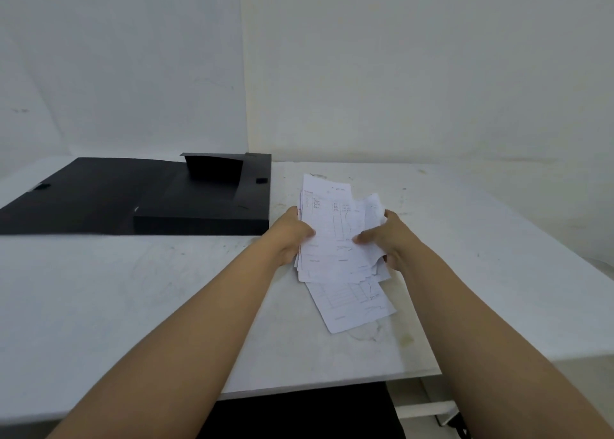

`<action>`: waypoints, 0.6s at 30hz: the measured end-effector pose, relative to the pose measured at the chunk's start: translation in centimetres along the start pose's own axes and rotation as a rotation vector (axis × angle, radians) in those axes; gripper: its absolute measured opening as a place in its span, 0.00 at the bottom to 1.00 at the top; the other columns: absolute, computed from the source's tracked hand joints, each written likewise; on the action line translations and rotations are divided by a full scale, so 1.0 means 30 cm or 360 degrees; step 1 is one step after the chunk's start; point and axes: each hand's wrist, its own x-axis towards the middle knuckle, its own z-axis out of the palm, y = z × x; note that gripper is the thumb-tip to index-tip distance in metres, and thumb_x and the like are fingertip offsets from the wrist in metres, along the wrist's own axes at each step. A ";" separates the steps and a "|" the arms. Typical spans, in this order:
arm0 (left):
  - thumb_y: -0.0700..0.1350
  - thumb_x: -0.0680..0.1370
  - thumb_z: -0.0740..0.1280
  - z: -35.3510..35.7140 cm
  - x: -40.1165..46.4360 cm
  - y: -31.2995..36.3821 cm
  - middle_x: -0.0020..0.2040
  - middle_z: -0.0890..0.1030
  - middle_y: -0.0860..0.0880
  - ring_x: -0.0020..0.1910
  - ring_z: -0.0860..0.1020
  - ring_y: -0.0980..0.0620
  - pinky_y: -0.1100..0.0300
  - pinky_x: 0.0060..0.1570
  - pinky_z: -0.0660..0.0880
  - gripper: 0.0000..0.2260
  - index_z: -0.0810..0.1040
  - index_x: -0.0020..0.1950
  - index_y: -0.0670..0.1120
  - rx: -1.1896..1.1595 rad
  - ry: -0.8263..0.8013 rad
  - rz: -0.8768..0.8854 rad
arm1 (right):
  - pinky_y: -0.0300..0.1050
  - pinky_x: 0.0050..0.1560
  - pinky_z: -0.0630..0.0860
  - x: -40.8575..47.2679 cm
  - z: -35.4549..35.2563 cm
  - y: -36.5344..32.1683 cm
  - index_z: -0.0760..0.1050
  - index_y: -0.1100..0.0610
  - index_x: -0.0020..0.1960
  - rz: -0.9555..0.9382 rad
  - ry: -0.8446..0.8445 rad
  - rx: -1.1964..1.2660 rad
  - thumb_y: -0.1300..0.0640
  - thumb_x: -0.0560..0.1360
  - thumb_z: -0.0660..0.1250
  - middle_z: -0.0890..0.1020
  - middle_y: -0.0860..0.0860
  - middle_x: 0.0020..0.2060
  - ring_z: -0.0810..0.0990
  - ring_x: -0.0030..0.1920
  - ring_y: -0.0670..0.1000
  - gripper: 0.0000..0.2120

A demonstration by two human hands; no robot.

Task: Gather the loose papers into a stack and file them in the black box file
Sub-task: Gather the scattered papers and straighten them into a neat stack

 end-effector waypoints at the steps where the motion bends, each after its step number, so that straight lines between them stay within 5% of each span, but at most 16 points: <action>1: 0.30 0.78 0.60 -0.005 0.001 0.003 0.67 0.74 0.42 0.62 0.75 0.42 0.51 0.55 0.76 0.21 0.67 0.69 0.42 0.0012 -0.0010 0.0030 | 0.64 0.59 0.75 -0.002 -0.004 0.000 0.59 0.57 0.72 -0.0019 -0.0002 0.0067 0.69 0.64 0.75 0.73 0.58 0.65 0.75 0.61 0.63 0.42; 6: 0.38 0.78 0.65 -0.015 -0.003 0.017 0.64 0.77 0.46 0.51 0.79 0.48 0.56 0.43 0.78 0.22 0.66 0.71 0.49 0.0098 -0.0042 0.0056 | 0.51 0.40 0.81 -0.005 -0.018 -0.014 0.77 0.58 0.48 -0.0198 -0.0011 0.0289 0.70 0.67 0.73 0.82 0.60 0.54 0.83 0.43 0.56 0.13; 10: 0.35 0.78 0.64 -0.015 0.003 0.035 0.59 0.77 0.48 0.48 0.79 0.50 0.55 0.37 0.78 0.25 0.64 0.72 0.54 0.0109 -0.0066 0.0053 | 0.55 0.51 0.80 -0.007 -0.017 -0.032 0.77 0.62 0.57 -0.0418 0.0022 0.0393 0.69 0.68 0.72 0.83 0.57 0.54 0.83 0.51 0.58 0.18; 13: 0.31 0.77 0.63 -0.028 0.019 0.058 0.61 0.77 0.43 0.57 0.78 0.44 0.51 0.49 0.79 0.27 0.65 0.72 0.52 0.0197 0.0012 0.0225 | 0.50 0.47 0.81 -0.008 -0.020 -0.052 0.76 0.60 0.59 -0.0550 -0.0003 0.0381 0.67 0.69 0.73 0.83 0.54 0.53 0.83 0.51 0.55 0.19; 18: 0.29 0.75 0.63 -0.039 0.043 0.094 0.57 0.75 0.47 0.56 0.75 0.49 0.61 0.47 0.75 0.26 0.70 0.69 0.49 0.0305 0.0120 0.0615 | 0.41 0.42 0.80 0.011 -0.048 -0.087 0.75 0.59 0.60 -0.0632 -0.0111 0.0349 0.67 0.70 0.71 0.82 0.52 0.55 0.83 0.51 0.52 0.19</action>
